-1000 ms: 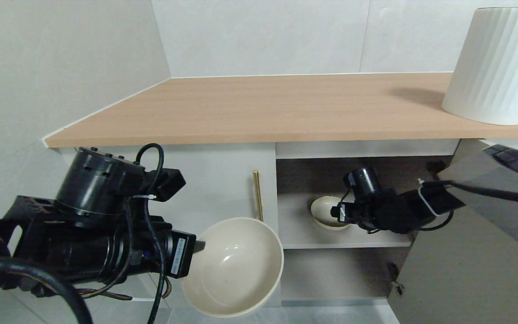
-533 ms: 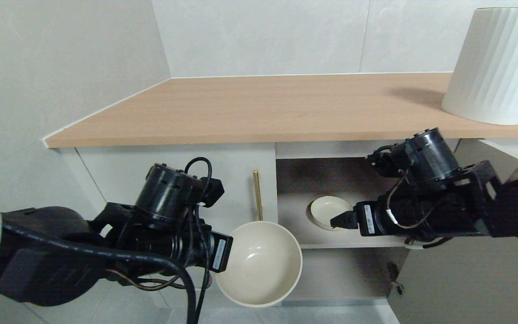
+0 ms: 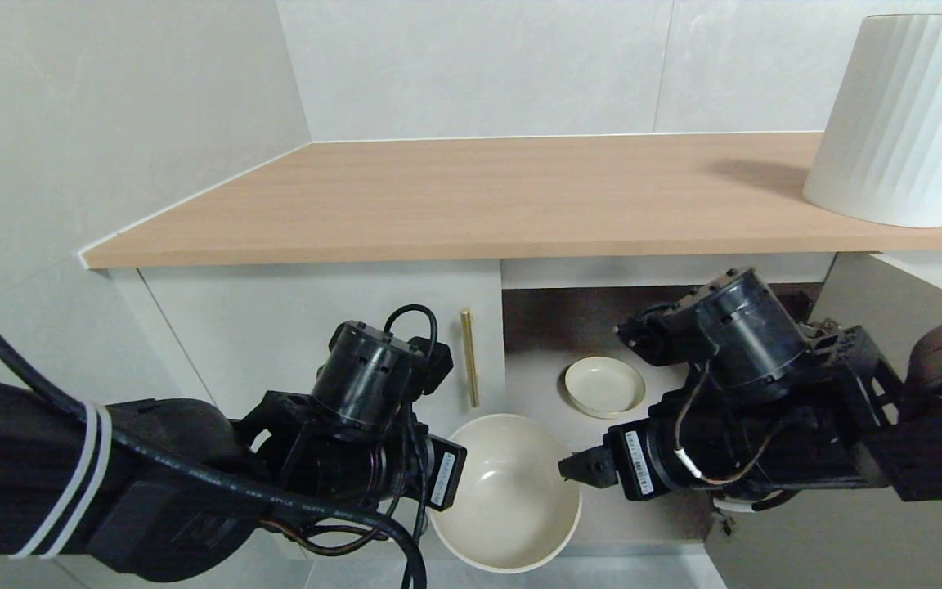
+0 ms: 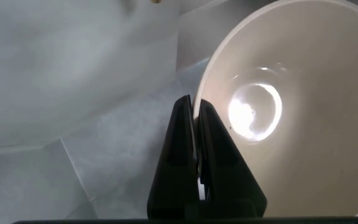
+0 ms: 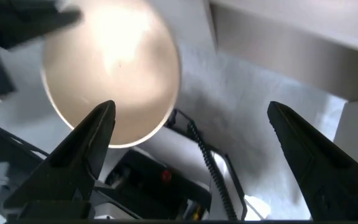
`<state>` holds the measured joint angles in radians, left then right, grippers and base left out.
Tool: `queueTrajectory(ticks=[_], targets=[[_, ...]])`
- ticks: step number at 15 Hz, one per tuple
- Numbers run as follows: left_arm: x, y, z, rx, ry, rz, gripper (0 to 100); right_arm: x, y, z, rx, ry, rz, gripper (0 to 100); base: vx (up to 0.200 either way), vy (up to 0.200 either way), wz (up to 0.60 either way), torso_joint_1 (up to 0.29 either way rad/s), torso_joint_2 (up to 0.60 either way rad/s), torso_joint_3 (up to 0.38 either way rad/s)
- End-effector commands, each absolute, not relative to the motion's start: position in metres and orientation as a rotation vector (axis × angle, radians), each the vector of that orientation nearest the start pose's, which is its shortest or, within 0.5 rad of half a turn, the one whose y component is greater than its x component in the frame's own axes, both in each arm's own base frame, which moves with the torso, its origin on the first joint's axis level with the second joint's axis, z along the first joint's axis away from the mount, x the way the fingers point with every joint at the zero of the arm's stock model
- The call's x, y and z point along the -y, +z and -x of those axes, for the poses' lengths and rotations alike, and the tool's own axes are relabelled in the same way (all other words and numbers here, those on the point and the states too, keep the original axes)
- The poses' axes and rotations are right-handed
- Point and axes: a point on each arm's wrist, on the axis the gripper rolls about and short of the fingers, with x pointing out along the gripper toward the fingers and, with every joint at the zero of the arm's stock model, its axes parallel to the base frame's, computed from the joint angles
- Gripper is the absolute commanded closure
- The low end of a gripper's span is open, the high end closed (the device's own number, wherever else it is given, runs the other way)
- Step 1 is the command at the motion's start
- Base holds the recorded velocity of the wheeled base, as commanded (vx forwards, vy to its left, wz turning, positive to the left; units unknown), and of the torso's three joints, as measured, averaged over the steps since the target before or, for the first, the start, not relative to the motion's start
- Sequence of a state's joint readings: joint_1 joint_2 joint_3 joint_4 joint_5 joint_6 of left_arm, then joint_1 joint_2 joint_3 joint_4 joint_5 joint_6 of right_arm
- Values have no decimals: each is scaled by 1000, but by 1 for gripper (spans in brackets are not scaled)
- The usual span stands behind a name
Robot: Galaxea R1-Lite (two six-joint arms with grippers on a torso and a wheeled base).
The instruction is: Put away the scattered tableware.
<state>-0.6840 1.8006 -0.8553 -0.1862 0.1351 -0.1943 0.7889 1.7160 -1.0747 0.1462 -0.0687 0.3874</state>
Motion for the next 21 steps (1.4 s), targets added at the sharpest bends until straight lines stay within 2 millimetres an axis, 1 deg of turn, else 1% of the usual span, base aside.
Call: queueTrajectory(ticks=[1,2,5,8,9,13,21], targets=[[192,125,-238,-745,-453,-124,100,-224,159,-220,-901,516,12,0,0,0,0,0,0,0],[194,124,-237,-748,-460,-128,100,-228,154,-223,-911,514,20,0,0,0,0,0,0,0],[199,123,-234,-751,-475,-136,100,-234,146,-228,-917,487,34,0,0,0,0,0,0,0],[199,123,-233,-749,-475,-131,100,-238,145,-231,-921,478,15,0,0,0,0,0,0,0],[199,123,-234,-749,-475,-131,100,-238,146,-232,-917,478,10,100,0,0,0,0,0,0],[202,112,-237,-781,-469,-147,100,-240,146,-230,-916,484,14,100,0,0,0,0,0,0],[203,114,-238,-763,-465,-142,100,-243,145,-227,-917,494,20,100,0,0,0,0,0,0]])
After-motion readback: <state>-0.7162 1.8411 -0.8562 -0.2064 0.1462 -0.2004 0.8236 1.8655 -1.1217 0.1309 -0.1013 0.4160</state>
